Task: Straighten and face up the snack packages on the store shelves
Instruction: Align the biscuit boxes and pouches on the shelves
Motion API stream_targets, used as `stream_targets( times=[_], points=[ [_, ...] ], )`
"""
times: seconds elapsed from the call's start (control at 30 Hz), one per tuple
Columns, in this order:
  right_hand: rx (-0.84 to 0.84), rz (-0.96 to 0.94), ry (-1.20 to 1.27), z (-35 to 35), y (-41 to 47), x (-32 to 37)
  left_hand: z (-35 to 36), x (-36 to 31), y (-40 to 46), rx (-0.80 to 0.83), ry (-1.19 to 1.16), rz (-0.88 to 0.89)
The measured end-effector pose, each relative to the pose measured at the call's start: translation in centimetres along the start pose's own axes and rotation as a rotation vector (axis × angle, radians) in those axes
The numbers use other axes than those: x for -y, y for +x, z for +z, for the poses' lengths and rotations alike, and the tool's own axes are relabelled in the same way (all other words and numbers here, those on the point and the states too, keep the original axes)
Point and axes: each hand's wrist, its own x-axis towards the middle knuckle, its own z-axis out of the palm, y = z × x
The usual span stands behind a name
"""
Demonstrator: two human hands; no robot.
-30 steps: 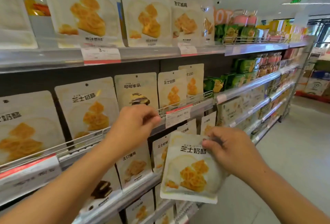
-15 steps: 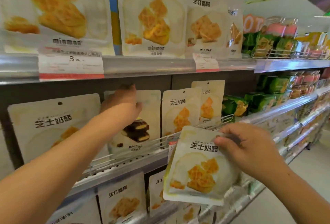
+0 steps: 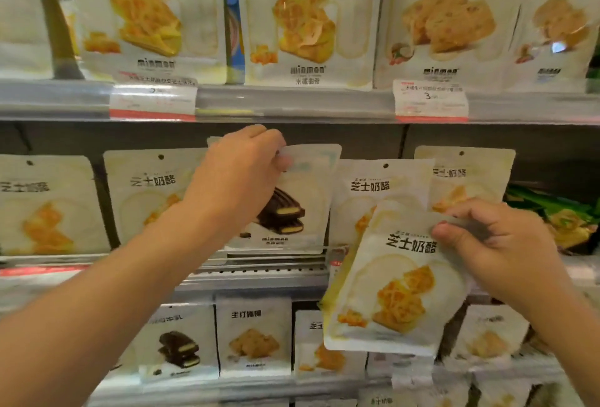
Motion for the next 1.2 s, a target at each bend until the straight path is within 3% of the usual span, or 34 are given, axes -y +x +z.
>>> stream_targets(
  times=[0.13, 0.27, 0.53, 0.7, 1.03, 1.2],
  points=[
    [0.008, 0.000, 0.079, 0.6, 1.6, -0.1, -2.8, -0.8, -1.4, -0.166, 0.060, 0.037],
    [0.083, 0.050, 0.137, 1.3, 3.4, 0.8, -6.0, -0.2, -2.6, -0.243, 0.078, -0.050],
    [0.055, -0.168, 0.144, 4.2, 7.1, 5.6, -8.3, 5.4, -8.6, 0.045, 0.198, -0.343],
    [0.001, -0.310, 0.023, 7.1, 9.2, 9.2, -9.5, 7.9, -10.9, 0.049, 0.215, -0.343],
    [-0.246, -0.390, -0.141, 10.4, 8.3, 10.9, -9.8, 10.7, -12.8, 0.113, 0.138, -0.309],
    [-0.191, -0.263, -0.179, 11.4, 8.6, 9.8, -9.7, 11.6, -13.3, 0.112, 0.115, -0.292]
  ],
)
